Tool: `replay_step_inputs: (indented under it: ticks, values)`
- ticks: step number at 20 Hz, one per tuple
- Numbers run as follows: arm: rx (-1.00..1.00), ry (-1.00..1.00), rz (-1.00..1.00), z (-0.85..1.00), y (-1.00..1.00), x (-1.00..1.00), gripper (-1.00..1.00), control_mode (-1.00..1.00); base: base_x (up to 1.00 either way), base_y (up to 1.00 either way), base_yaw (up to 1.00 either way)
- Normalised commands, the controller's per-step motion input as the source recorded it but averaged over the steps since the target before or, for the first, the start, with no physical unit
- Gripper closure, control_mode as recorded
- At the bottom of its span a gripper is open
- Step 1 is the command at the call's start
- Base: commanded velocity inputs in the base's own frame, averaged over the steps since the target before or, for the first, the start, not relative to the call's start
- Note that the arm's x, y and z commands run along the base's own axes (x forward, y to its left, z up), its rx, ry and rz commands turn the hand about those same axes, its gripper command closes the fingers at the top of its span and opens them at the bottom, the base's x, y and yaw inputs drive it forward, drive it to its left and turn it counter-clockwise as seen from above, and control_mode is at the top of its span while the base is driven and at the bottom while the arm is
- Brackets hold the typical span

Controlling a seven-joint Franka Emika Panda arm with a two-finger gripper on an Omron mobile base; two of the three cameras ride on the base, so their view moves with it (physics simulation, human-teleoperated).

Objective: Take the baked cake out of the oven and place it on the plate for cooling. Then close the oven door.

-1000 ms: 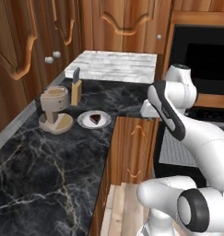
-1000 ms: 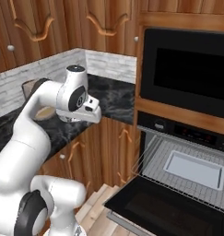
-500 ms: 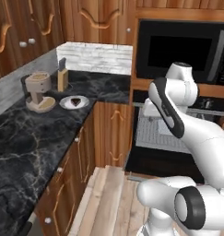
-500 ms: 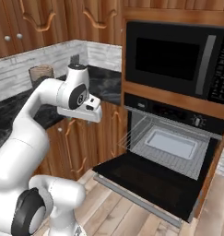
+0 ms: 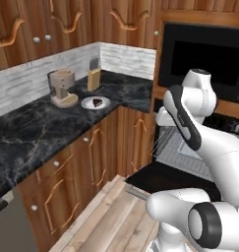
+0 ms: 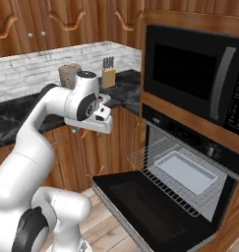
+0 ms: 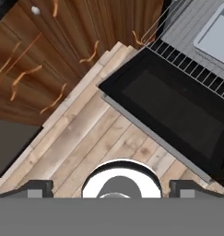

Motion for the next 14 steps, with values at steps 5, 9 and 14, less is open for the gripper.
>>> replay_step_inputs:
  ticks: [5,9,14]
  values:
    - [0.0,0.0,0.0,0.0,0.0,0.0,-1.0,1.0,-0.02,-1.0,0.46]
    - [0.0,0.0,0.0,0.0,0.0,0.0,-1.0,1.0,-0.5,-0.8,0.31]
    - [0.0,0.0,0.0,0.0,0.0,0.0,-1.0,1.0,-0.35,-0.49,0.18]
